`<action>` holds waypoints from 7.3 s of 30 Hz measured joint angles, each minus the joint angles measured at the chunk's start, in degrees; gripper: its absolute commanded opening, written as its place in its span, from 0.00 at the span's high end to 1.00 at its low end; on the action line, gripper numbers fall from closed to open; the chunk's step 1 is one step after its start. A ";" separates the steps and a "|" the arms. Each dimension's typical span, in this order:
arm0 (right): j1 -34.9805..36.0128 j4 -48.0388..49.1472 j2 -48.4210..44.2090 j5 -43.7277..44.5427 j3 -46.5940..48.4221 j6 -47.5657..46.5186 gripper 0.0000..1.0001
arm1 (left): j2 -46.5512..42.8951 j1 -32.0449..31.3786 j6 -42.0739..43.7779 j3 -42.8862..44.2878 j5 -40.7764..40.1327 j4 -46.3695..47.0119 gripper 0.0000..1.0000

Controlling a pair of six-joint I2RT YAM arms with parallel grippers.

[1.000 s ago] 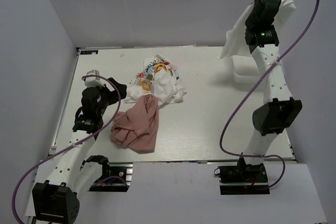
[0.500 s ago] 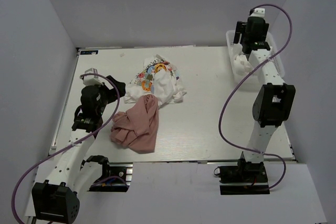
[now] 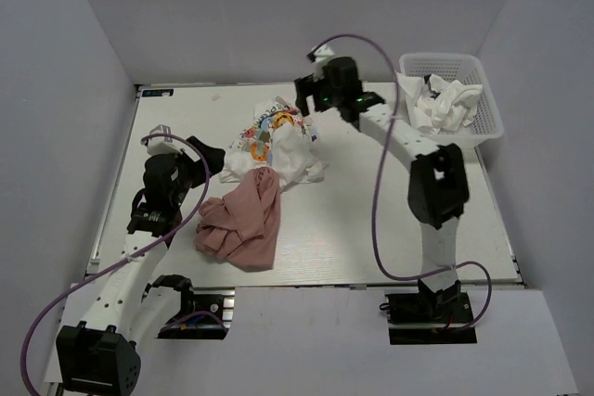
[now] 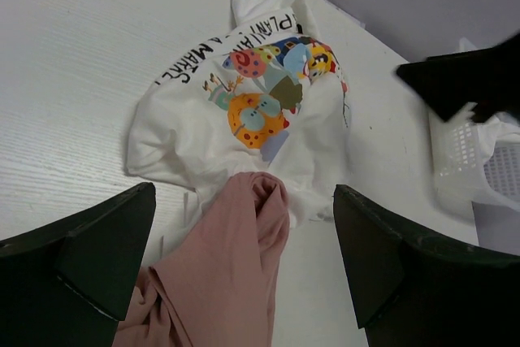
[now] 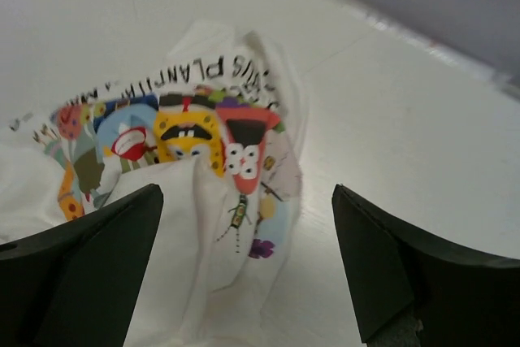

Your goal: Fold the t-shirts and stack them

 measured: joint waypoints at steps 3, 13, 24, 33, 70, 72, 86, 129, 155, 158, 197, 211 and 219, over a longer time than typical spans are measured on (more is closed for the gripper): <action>5.22 -1.68 9.40 3.32 2.86 -1.53 0.10 | -0.61 0.00 -1.44 -0.90 0.22 -0.98 0.00; 10.51 -6.32 23.43 7.98 11.67 -2.14 0.10 | -0.72 0.00 -3.48 -1.55 0.39 -2.38 0.00; 11.63 -6.75 24.50 9.84 12.70 -2.60 1.00 | -0.76 0.00 -4.13 -1.57 0.17 -3.76 0.00; 9.70 -3.85 2.49 17.44 2.97 -2.86 1.00 | -1.22 0.00 -3.93 -1.57 -0.28 -3.89 0.00; -37.92 26.62 -3.50 33.31 30.18 -13.51 1.00 | 5.55 0.11 -2.89 1.60 4.81 -0.13 0.00; -37.94 28.39 -3.65 32.04 30.12 -13.27 1.00 | 6.21 0.11 -2.80 1.60 4.83 0.33 0.00; -35.80 29.68 -7.45 19.26 7.45 -10.84 1.00 | 8.26 0.11 -2.27 1.60 5.60 1.44 0.00; -1.29 8.90 -29.73 0.42 -32.74 11.39 0.10 | 1.79 0.04 -9.94 -5.46 -0.46 -28.85 0.24; 21.27 7.45 2.03 10.19 -24.17 20.33 1.00 | -0.35 0.04 -8.22 -7.10 4.33 -20.72 1.00; 21.27 8.07 -2.86 13.16 -27.63 19.43 1.00 | -0.15 0.04 -8.00 -5.38 5.46 -20.06 1.00; 19.91 9.68 -55.91 13.88 -8.85 -6.45 1.00 | -0.37 -0.26 -0.09 51.80 19.69 1.70 1.00; 11.39 8.22 -11.47 28.63 -14.47 -2.73 0.74 | 40.13 0.55 -0.90 42.12 -2.71 -9.99 0.41; 9.53 -10.95 4.39 26.88 -3.78 1.81 0.10 | 54.53 0.33 1.25 49.07 -6.73 -23.67 0.00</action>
